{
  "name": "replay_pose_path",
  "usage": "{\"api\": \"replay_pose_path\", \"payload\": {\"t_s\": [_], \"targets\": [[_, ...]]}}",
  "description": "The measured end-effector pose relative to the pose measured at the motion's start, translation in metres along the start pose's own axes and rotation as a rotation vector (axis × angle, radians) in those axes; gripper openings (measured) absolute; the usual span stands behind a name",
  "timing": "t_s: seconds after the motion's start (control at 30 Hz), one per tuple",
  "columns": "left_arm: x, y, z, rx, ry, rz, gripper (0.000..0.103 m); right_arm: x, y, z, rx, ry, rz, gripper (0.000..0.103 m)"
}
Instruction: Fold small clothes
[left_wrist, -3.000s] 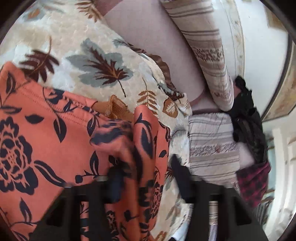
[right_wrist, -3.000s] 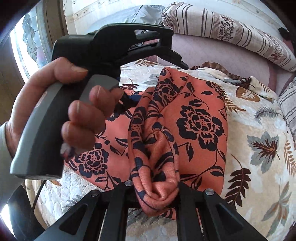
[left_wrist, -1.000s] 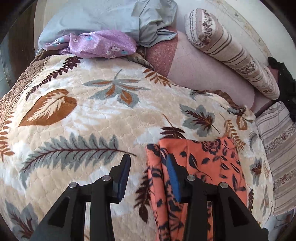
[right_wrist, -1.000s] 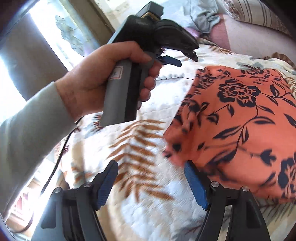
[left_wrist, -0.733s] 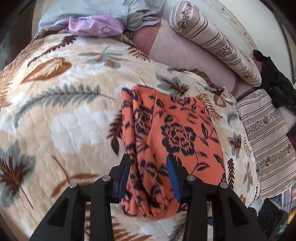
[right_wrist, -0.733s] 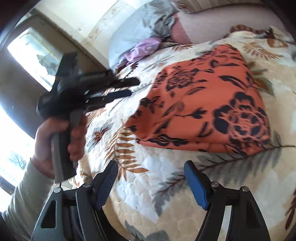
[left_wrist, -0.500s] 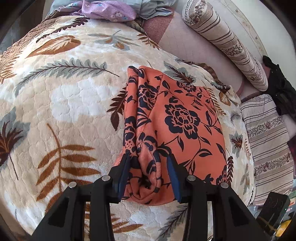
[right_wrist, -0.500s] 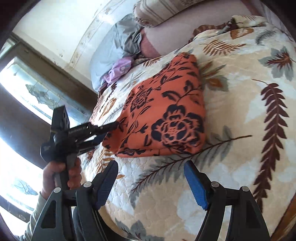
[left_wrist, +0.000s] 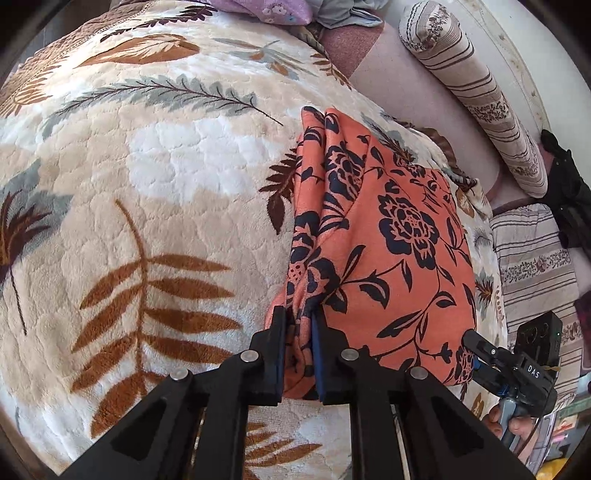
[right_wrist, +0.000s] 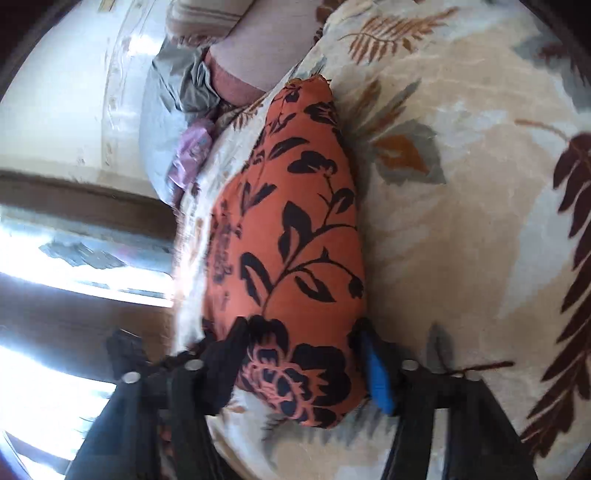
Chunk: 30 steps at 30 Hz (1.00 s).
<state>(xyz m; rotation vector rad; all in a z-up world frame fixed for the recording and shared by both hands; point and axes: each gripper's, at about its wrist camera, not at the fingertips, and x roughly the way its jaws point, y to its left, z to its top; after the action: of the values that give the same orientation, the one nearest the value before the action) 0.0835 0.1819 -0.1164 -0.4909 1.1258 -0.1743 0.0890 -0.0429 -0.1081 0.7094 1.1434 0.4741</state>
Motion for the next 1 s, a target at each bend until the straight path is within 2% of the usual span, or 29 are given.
{"api": "replay_pose_path", "payload": {"t_s": [0.07,0.13,0.2,0.27,0.3,0.37,0.43,0.53,0.67,0.73,0.77,0.8,0.83,0.93,1.0], "targets": [[0.001,0.005,-0.001,-0.035,0.001,-0.025,0.016,0.006,-0.016,-0.006,0.048,0.023,0.026,0.049],[0.0,0.009,0.0,-0.064,0.007,-0.056,0.021,0.004,-0.034,-0.012,0.127,0.008,0.113,0.05],[-0.006,0.007,0.001,-0.055,0.003,-0.053,0.025,0.001,-0.034,-0.012,0.131,0.013,0.127,0.053],[-0.017,-0.001,0.006,-0.034,-0.031,-0.055,0.029,-0.005,-0.027,-0.009,0.106,0.014,0.134,0.07],[-0.023,-0.006,0.011,-0.028,-0.052,-0.07,0.03,-0.009,-0.023,-0.006,0.088,0.001,0.145,0.074],[-0.034,-0.013,0.022,-0.014,-0.092,-0.101,0.039,-0.017,-0.016,0.003,0.07,-0.028,0.164,0.074],[-0.034,-0.023,0.033,0.015,-0.12,-0.106,0.058,-0.019,-0.015,0.015,0.079,-0.039,0.176,0.076],[-0.013,-0.033,0.047,0.057,-0.093,-0.054,0.058,-0.01,-0.017,0.032,0.091,-0.031,0.166,0.077],[0.022,-0.026,0.05,0.039,-0.023,-0.001,0.058,0.007,-0.017,0.052,0.112,-0.017,0.152,0.077],[0.037,-0.022,0.046,0.04,0.016,0.008,0.049,0.015,-0.012,0.058,0.08,-0.002,0.131,0.077],[0.041,-0.021,0.044,0.041,0.016,0.003,0.048,0.018,-0.008,0.059,0.03,0.002,0.108,0.072],[0.042,-0.019,0.042,0.044,0.004,-0.001,0.048,0.019,-0.007,0.058,-0.003,-0.001,0.069,0.062],[0.043,-0.019,0.041,0.05,-0.003,-0.007,0.048,0.019,-0.013,0.057,0.004,-0.004,0.051,0.041],[0.043,-0.019,0.038,0.079,-0.014,-0.015,0.05,0.016,-0.053,0.043,0.133,-0.036,0.121,0.035],[0.042,-0.021,0.04,0.084,-0.008,-0.009,0.05,0.015,-0.06,0.038,0.154,-0.049,0.156,0.034]]}}
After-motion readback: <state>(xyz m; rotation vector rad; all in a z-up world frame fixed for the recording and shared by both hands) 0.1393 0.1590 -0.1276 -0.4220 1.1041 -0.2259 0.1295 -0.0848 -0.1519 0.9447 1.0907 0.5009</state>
